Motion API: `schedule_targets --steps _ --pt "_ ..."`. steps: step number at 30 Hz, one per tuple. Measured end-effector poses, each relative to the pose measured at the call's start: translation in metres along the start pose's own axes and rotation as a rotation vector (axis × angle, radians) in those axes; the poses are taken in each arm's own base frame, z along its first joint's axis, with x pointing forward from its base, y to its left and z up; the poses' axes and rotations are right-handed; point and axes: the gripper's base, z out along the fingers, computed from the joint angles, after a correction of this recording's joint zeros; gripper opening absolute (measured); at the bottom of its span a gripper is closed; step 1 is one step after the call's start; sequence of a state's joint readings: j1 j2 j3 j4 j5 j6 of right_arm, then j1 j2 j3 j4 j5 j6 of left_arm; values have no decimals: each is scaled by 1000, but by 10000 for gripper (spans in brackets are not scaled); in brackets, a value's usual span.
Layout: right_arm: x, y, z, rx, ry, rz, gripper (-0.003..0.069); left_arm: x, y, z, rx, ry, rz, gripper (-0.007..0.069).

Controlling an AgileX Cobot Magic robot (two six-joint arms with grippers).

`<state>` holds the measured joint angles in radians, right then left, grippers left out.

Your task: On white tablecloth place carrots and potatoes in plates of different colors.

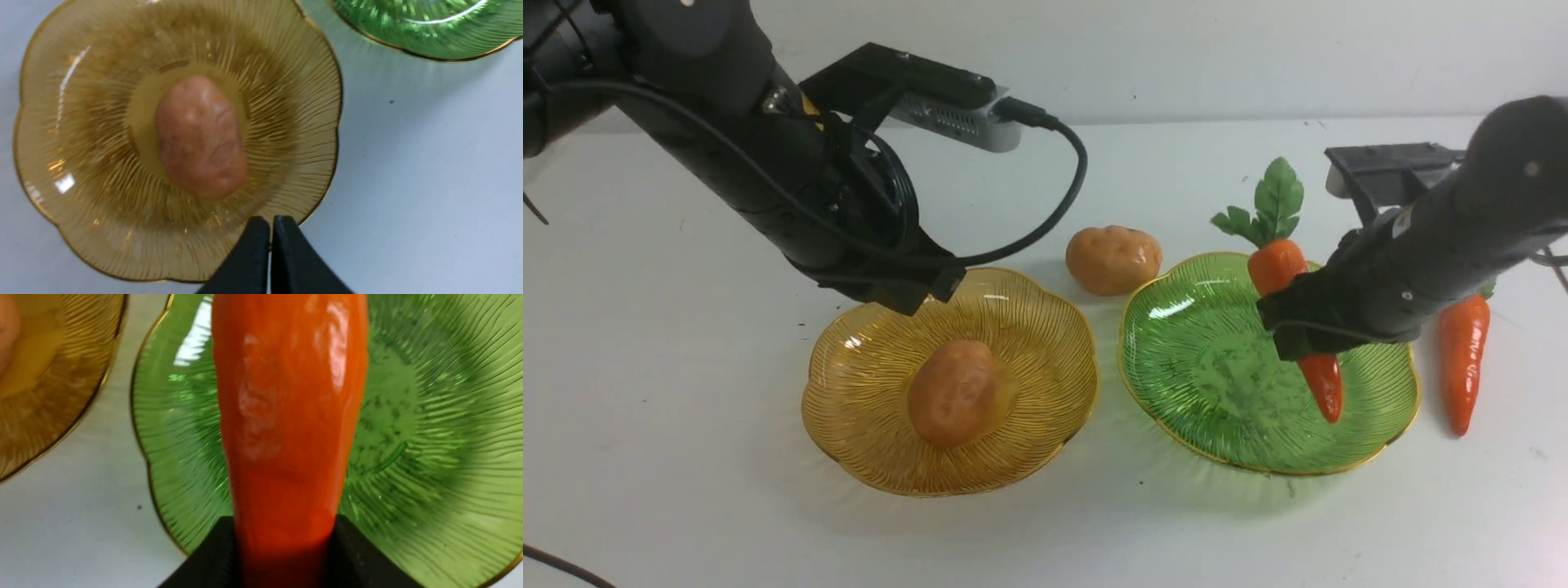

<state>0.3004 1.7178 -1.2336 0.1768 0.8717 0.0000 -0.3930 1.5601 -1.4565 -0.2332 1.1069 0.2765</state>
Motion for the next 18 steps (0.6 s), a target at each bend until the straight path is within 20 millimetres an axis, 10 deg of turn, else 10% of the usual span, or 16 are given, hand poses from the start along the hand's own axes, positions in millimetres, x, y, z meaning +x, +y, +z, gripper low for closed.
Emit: schedule_targets --steps 7,13,18 --pt "-18 -9 -1 40 42 -5 549 -5 -6 0 63 -56 60 -3" --pt "-30 -89 -19 234 -21 220 300 -5 -6 0 65 -59 61 -3" --pt "-24 -126 -15 269 2 323 225 -4 -6 0 69 -49 62 -3"
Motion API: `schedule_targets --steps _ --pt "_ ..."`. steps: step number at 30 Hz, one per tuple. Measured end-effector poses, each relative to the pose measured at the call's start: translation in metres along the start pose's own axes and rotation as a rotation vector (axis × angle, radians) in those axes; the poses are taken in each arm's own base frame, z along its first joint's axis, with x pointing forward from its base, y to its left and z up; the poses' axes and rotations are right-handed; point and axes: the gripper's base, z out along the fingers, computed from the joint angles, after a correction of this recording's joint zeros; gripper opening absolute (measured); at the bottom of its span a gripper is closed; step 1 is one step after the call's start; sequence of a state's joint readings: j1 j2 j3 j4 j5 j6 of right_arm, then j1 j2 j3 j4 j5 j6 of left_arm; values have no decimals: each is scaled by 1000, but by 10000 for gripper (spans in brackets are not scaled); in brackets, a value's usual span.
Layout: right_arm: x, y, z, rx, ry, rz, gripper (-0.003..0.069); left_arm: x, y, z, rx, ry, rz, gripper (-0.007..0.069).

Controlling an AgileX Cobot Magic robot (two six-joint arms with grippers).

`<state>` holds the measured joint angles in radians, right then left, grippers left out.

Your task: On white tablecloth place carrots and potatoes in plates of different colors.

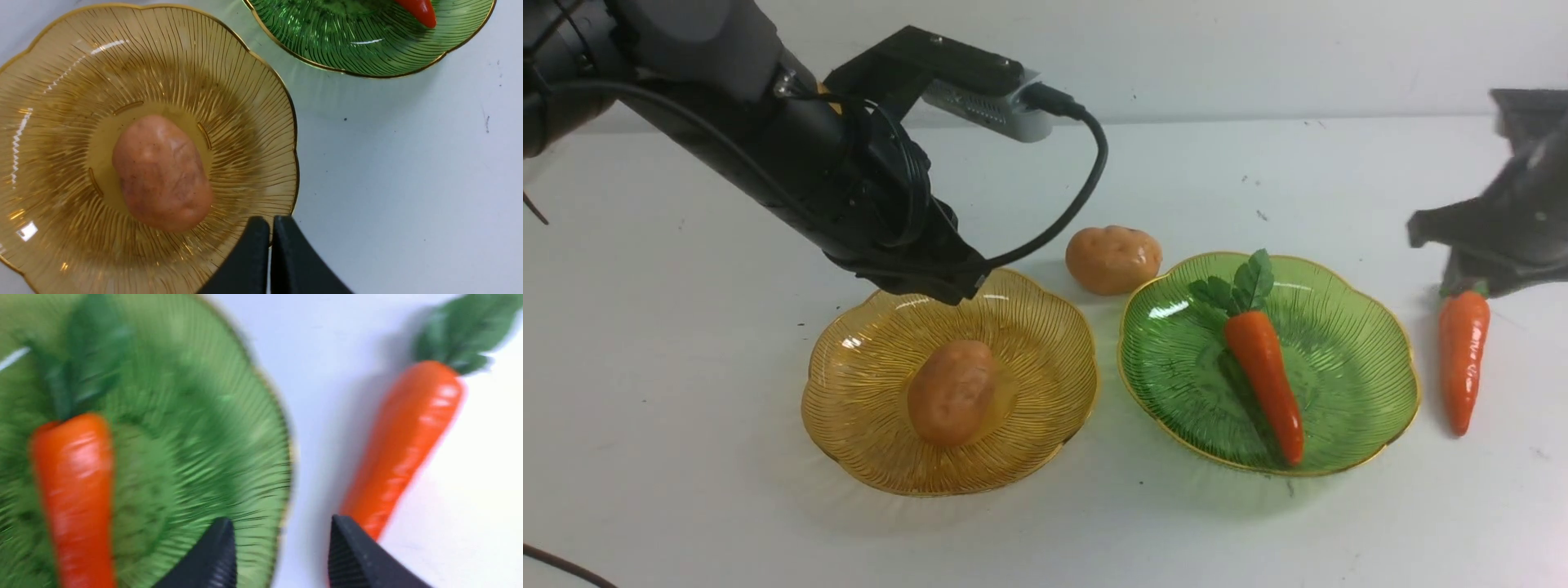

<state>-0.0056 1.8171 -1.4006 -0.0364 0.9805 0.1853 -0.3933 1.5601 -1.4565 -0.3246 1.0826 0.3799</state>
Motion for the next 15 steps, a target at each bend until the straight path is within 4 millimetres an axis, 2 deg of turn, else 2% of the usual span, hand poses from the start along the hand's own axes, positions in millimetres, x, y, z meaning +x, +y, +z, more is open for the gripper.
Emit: schedule_targets --steps 2,5,10,12,15 --pt "-1 -14 13 9 33 47 226 1 0 0 4 10 0 -3" --pt "0 -23 32 14 72 78 281 1 0 1 5 13 -1 -3" --pt "2 -23 67 12 120 90 444 1 0 1 6 12 -1 -3" --pt "4 -23 82 13 131 90 486 1 0 1 7 12 -2 -3" --pt "5 -23 92 13 139 82 463 1 0 1 7 12 -2 -3"
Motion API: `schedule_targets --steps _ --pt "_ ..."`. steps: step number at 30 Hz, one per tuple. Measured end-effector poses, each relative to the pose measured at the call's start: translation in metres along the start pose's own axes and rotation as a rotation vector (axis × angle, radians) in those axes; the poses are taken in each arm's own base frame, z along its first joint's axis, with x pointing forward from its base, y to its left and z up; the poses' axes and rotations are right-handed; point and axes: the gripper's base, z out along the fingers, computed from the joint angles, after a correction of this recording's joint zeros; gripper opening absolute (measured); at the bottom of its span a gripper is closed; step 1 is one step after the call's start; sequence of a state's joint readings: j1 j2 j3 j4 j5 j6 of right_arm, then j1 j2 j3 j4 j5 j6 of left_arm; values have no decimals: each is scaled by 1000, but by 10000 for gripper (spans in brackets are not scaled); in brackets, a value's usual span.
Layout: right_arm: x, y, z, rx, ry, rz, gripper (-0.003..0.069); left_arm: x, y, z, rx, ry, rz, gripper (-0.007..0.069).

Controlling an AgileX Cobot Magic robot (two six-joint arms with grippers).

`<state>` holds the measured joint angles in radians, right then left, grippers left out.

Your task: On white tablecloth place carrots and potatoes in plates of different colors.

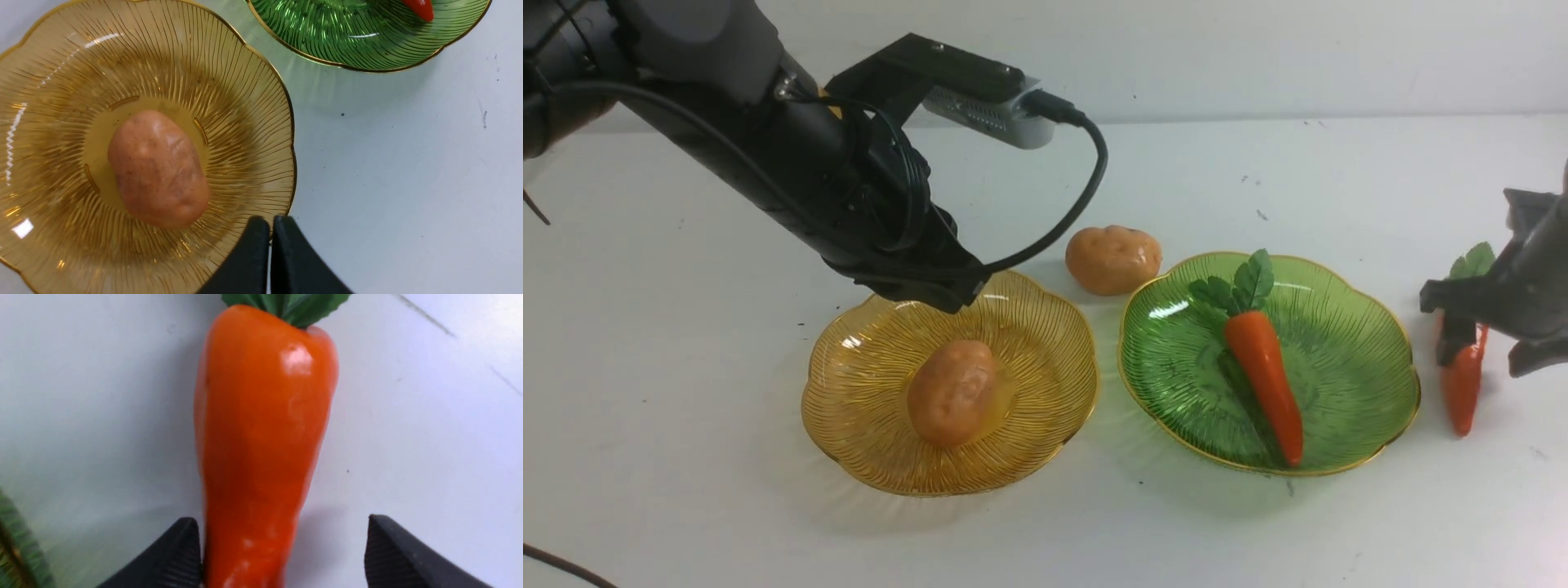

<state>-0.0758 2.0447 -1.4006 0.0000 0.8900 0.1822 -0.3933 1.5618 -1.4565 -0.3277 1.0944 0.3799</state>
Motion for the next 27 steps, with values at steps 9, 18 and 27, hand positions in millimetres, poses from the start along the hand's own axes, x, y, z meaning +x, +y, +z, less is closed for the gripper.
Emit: schedule_targets --steps 9,18,27 --pt "-14 7 -63 -66 -80 -29 258 -2 1 0 -8 -19 0 -3" --pt "21 78 -103 -297 31 -257 258 -13 4 8 -3 -118 7 -3" --pt "34 112 -78 -215 85 -394 313 -34 16 39 8 -113 153 -3"
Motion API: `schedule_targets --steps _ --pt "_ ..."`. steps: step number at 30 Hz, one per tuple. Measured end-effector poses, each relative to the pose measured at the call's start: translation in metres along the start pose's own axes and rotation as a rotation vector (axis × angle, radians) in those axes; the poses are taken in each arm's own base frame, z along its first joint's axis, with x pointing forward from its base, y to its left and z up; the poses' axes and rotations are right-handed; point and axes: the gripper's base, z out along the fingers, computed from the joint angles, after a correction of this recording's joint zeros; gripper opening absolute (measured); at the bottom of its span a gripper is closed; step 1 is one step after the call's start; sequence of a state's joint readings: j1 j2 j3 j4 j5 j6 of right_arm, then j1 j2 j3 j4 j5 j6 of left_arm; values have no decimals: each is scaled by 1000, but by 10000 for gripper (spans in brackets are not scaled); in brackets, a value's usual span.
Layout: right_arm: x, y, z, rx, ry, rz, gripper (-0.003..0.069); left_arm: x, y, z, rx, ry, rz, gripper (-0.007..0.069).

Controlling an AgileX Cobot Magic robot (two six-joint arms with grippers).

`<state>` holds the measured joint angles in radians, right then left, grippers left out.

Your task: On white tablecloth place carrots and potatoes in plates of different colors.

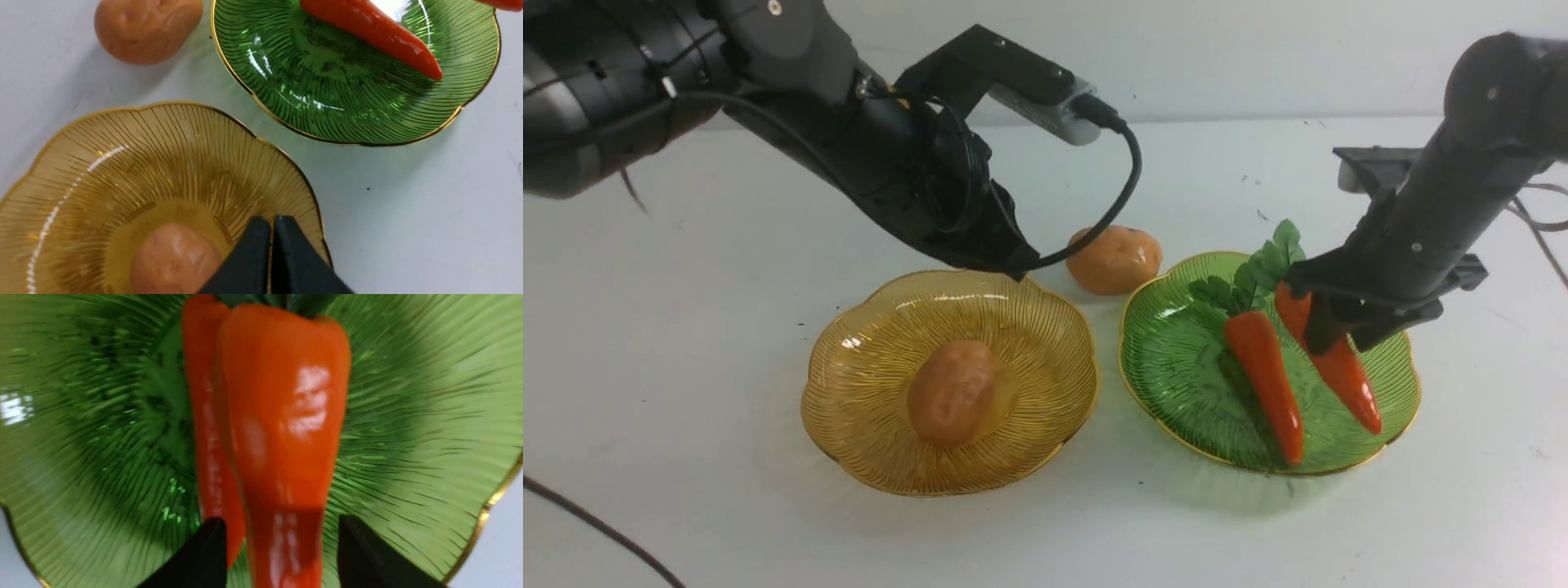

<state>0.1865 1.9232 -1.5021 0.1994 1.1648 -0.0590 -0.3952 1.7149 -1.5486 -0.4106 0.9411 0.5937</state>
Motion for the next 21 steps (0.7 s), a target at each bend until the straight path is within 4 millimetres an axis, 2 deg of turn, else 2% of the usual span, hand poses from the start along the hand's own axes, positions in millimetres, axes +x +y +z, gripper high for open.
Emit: schedule_targets --steps 2,3,5,6,7,9,10,11,13,14,15,16,17,18,21 --pt "1 -4 1 38 8 14 396 -13 8 9 1 4 14 -3" --pt "1 -4 1 40 10 15 404 -13 8 9 2 7 14 -3" --pt "4 -6 0 65 48 25 505 -33 17 17 5 -10 34 -3" --pt "5 -6 0 65 51 25 510 -32 18 20 9 -1 31 -3" --pt "5 -6 0 66 57 19 530 -46 25 27 10 -13 47 -3" --pt "5 -6 0 66 58 17 542 -53 31 37 12 -15 63 -3" --pt "5 -6 0 64 60 15 548 -58 38 54 23 -1 85 -3" --pt "5 -6 0 62 60 15 549 -62 42 60 23 -6 103 -3" --pt "5 -5 0 50 61 21 552 -65 49 77 31 5 130 -3" --pt "5 -3 0 37 59 26 552 -64 54 92 35 21 145 -3" --pt "5 -3 0 36 59 25 552 -66 55 95 32 16 151 -3" --pt "6 -2 -2 27 54 26 553 -64 61 111 31 24 159 -3" --pt "6 -1 -5 21 47 23 553 -65 63 115 29 21 166 -3" --pt "6 0 -9 17 36 18 554 -63 67 127 27 22 175 -2" --pt "7 1 -16 14 20 12 554 -62 71 137 19 13 211 5"
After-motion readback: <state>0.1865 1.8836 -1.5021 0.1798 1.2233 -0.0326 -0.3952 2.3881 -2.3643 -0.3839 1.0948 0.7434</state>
